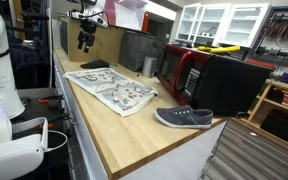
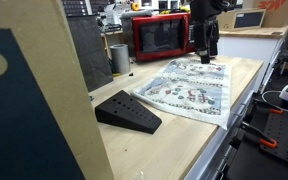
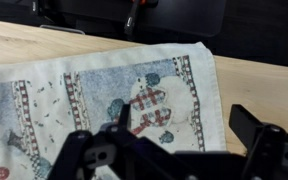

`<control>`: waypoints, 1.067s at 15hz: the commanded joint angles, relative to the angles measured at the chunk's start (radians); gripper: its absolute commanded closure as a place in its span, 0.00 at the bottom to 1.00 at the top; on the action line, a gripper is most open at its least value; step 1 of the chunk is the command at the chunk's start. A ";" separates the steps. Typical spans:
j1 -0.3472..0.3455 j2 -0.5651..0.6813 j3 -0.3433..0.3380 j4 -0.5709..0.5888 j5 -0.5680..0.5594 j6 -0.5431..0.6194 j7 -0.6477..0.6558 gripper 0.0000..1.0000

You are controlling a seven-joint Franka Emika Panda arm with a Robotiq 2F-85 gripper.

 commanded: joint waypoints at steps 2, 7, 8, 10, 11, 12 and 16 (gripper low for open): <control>-0.037 -0.067 -0.098 -0.038 0.013 0.056 -0.145 0.00; -0.096 -0.083 -0.217 -0.064 0.019 0.142 -0.298 0.00; -0.109 -0.083 -0.238 -0.070 0.019 0.160 -0.323 0.00; -0.137 -0.077 -0.285 -0.080 0.024 0.197 -0.368 0.00; -0.154 -0.071 -0.311 -0.084 0.026 0.214 -0.392 0.00; -0.168 -0.065 -0.336 -0.089 0.032 0.229 -0.416 0.00; -0.219 -0.028 -0.435 -0.113 0.070 0.319 -0.506 0.00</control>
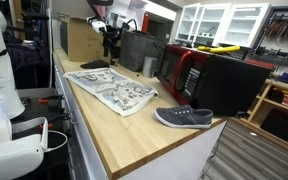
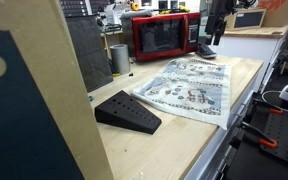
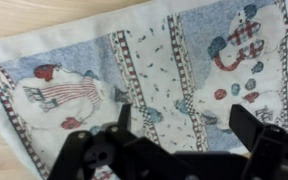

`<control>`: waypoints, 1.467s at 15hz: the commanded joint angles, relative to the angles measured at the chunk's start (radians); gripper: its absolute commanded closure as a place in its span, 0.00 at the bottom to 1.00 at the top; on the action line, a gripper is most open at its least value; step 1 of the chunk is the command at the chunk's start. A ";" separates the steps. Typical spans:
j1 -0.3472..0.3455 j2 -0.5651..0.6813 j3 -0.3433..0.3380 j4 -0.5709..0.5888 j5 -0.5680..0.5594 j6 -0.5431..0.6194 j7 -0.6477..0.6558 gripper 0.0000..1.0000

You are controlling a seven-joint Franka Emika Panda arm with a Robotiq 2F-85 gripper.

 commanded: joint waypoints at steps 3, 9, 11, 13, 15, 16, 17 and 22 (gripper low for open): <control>-0.061 0.065 -0.119 -0.022 0.116 0.121 -0.114 0.00; -0.087 0.068 -0.139 -0.021 0.145 0.096 -0.139 0.00; -0.075 0.051 -0.129 -0.045 0.153 0.129 -0.161 0.00; -0.066 0.053 -0.137 -0.048 0.194 0.142 -0.185 0.00; -0.069 0.073 -0.162 -0.027 0.241 0.131 -0.219 0.00; -0.077 0.084 -0.176 -0.017 0.259 0.134 -0.247 0.00; -0.086 0.100 -0.200 -0.001 0.279 0.127 -0.282 0.00; -0.142 0.235 -0.302 0.083 0.380 0.107 -0.418 0.00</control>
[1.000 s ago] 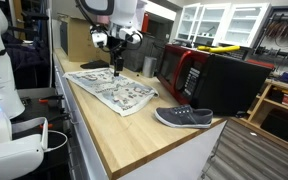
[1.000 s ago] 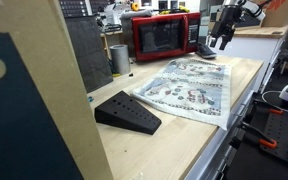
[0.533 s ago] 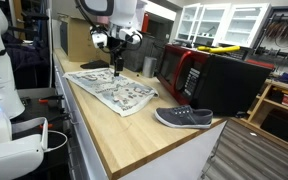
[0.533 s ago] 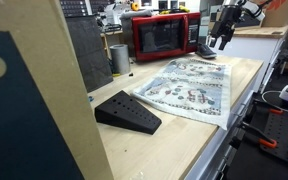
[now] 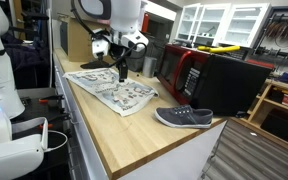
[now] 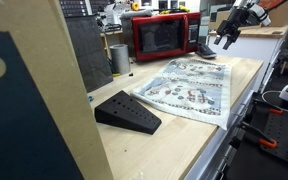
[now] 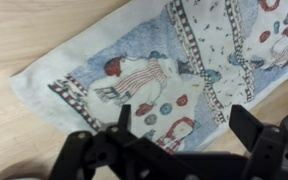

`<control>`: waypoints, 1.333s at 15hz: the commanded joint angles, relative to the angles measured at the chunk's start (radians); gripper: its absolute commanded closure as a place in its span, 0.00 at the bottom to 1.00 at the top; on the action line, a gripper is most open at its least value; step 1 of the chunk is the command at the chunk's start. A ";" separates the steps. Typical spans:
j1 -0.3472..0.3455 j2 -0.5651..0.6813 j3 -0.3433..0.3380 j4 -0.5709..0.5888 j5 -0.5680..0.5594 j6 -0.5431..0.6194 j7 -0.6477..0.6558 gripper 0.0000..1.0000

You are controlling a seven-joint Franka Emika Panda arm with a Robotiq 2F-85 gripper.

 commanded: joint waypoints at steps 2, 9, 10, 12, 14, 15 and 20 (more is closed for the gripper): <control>-0.056 0.184 -0.042 0.111 0.120 -0.015 -0.136 0.00; -0.194 0.419 0.051 0.249 0.216 -0.025 -0.172 0.00; -0.215 0.441 0.063 0.266 0.208 -0.027 -0.159 0.00; -0.255 0.476 0.078 0.294 0.179 -0.044 -0.125 0.00; -0.293 0.492 0.081 0.309 0.149 -0.070 -0.102 0.00; -0.306 0.498 0.085 0.312 0.139 -0.072 -0.092 0.00; -0.336 0.502 0.106 0.313 0.127 -0.093 -0.084 0.00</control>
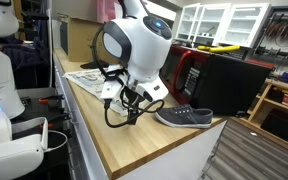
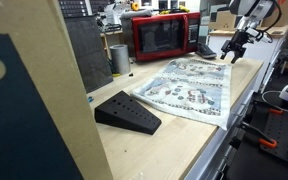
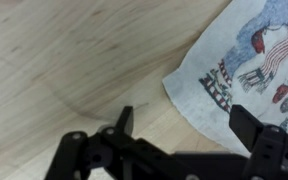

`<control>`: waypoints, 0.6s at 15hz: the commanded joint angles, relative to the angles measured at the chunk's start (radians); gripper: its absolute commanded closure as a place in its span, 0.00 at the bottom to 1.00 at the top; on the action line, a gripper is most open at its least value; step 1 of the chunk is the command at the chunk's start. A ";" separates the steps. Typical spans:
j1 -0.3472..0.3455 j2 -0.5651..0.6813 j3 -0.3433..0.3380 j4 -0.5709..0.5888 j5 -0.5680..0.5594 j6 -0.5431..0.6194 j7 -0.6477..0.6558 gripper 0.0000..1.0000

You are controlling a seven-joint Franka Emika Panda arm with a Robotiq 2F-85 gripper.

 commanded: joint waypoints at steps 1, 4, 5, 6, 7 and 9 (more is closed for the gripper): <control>-0.021 0.008 0.026 0.013 -0.027 -0.026 0.036 0.00; -0.019 0.010 0.038 0.014 -0.031 -0.022 0.036 0.00; -0.018 0.011 0.045 0.013 -0.029 -0.021 0.035 0.00; -0.016 0.011 0.049 0.013 -0.028 -0.024 0.035 0.00; -0.013 0.009 0.058 0.005 -0.026 -0.024 0.027 0.00; -0.006 0.006 0.074 -0.007 -0.027 -0.021 0.024 0.00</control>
